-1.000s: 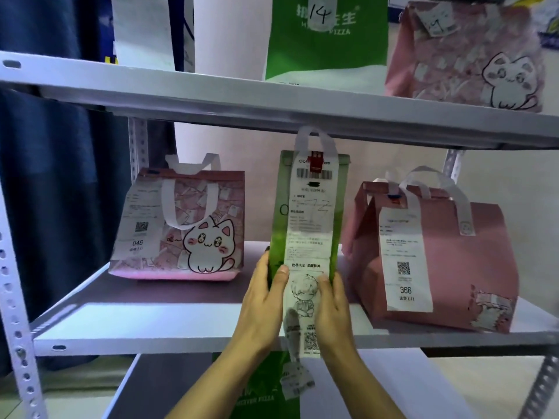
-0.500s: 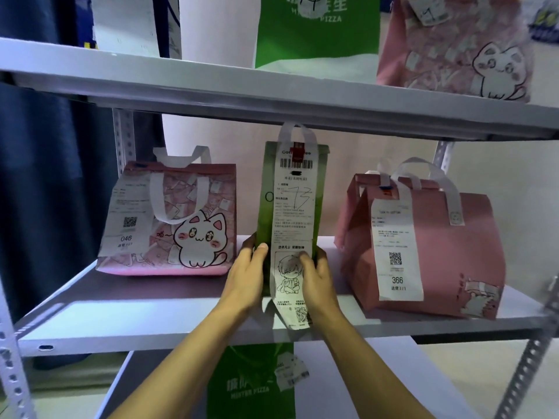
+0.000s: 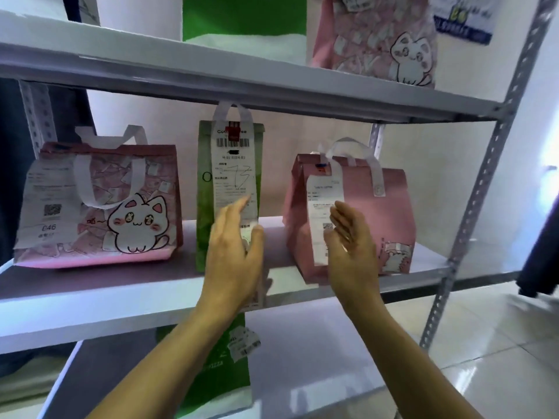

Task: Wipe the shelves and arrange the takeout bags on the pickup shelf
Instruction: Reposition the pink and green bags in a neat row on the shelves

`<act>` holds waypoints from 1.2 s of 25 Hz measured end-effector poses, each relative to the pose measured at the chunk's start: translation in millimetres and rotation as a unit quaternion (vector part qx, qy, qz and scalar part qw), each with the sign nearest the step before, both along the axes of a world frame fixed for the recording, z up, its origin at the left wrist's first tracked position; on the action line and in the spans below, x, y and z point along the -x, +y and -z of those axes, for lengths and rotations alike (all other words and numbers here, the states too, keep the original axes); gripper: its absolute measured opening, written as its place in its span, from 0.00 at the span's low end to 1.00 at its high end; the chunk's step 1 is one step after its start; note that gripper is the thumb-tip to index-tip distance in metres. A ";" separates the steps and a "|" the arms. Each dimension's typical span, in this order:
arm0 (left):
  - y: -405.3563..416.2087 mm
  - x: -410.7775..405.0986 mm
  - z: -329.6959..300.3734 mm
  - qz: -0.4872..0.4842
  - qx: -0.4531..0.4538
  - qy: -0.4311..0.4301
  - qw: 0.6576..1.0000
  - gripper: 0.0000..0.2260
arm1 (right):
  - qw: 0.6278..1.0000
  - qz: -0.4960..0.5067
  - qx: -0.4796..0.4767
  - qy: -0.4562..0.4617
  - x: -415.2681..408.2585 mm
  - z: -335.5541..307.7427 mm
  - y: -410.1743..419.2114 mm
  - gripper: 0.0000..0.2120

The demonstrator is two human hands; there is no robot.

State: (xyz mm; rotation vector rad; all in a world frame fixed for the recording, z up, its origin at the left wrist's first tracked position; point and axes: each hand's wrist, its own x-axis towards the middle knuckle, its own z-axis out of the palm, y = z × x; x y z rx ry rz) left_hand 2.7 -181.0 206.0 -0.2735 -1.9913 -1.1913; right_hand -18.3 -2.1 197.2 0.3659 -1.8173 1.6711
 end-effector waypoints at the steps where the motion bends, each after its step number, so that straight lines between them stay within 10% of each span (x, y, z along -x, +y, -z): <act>1: 17.0 1.5 4.3 0.019 0.005 -0.035 0.999 0.21 | 0.999 0.044 0.013 0.005 -1.3 -1.1 20.8 0.18; 4: 47.1 18.6 9.1 0.059 0.009 -0.118 0.991 0.22 | 0.983 0.171 0.064 -0.009 13.2 -1.8 86.5 0.19; 9: 87.5 54.7 6.0 0.096 -0.092 -0.217 0.967 0.20 | 0.979 0.105 0.029 -0.173 64.5 -2.9 164.8 0.18; 17: 115.0 52.0 24.5 0.007 -0.206 -0.071 0.976 0.10 | 0.975 -0.074 -0.030 -0.206 120.1 5.8 205.2 0.12; 26: 137.4 54.6 26.8 -0.053 -0.248 -0.050 0.966 0.13 | 0.979 0.040 -0.039 -0.196 257.0 -2.2 219.5 0.28; 30: 138.2 63.0 30.9 -0.077 -0.247 -0.040 0.965 0.12 | 0.986 0.025 -0.036 -0.162 284.0 -1.2 206.7 0.11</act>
